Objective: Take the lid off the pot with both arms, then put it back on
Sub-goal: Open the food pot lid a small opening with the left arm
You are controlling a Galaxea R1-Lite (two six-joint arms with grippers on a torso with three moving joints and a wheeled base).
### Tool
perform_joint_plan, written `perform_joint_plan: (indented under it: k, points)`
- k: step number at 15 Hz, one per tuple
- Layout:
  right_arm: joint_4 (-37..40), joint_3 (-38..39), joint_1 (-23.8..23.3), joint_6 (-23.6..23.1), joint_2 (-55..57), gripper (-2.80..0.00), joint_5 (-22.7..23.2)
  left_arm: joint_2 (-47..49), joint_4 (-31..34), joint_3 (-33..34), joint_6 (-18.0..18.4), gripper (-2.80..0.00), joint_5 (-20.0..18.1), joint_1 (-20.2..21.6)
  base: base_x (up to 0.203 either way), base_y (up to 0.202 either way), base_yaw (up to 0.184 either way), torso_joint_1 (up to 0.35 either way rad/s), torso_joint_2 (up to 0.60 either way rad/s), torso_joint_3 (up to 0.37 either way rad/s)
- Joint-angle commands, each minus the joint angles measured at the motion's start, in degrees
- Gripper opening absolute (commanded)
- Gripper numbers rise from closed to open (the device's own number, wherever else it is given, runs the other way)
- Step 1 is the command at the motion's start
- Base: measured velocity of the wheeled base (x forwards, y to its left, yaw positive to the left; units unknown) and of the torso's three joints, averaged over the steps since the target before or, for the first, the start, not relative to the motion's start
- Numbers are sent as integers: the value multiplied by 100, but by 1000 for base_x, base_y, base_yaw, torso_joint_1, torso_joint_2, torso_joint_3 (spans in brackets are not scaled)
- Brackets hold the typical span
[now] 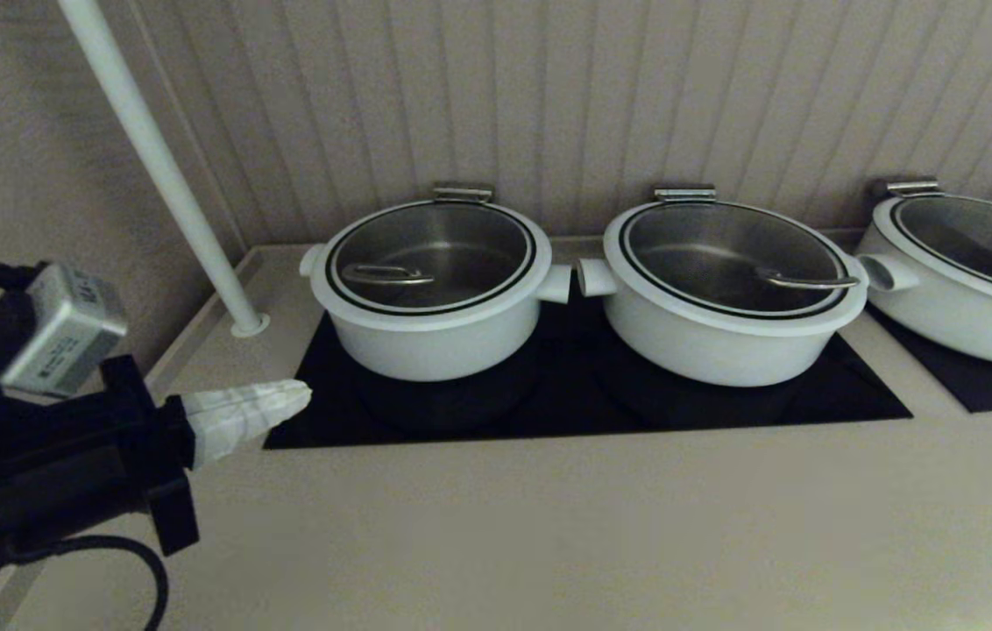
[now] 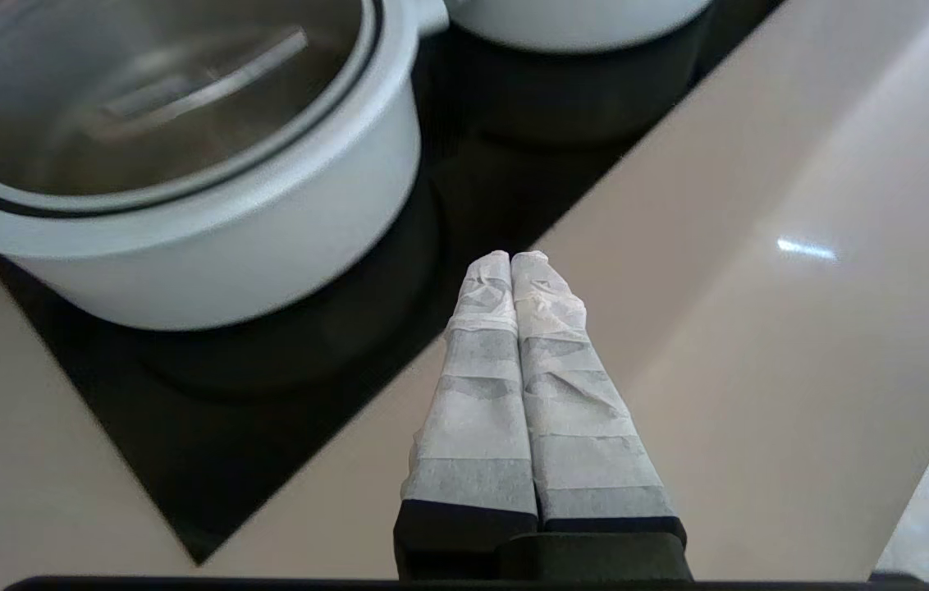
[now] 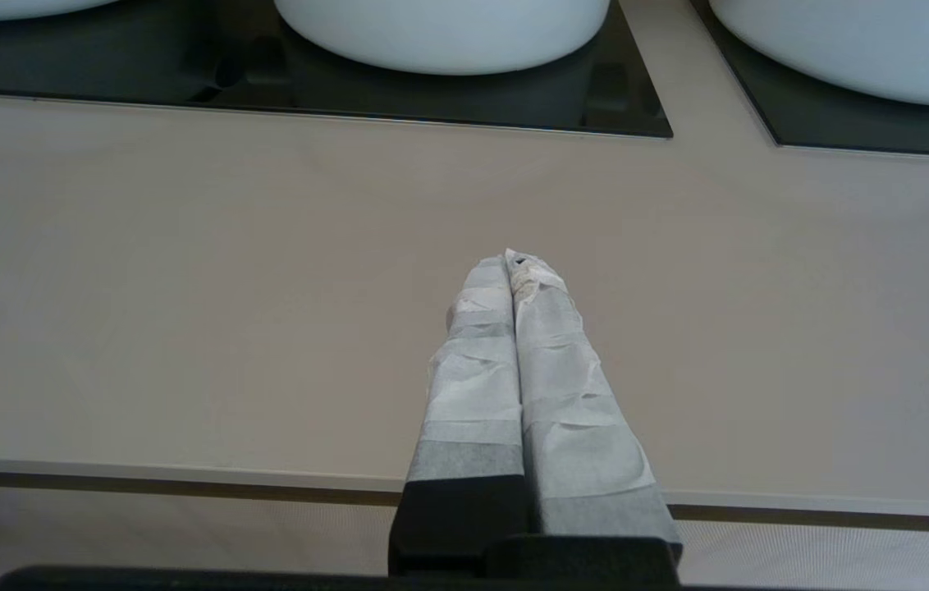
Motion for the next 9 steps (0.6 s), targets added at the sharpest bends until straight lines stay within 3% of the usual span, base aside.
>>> perform_joint_plan:
  k: [1,9]
  points:
    - [-1,0,1,-6,9,-280,2,227,-7,33,0,-280,-10,-19,0,0,0,0,0,0]
    - [-2,0,1,35,9,-280,2,375,-16,148,2,-280,-10,-18,0,0,0,0,0,0]
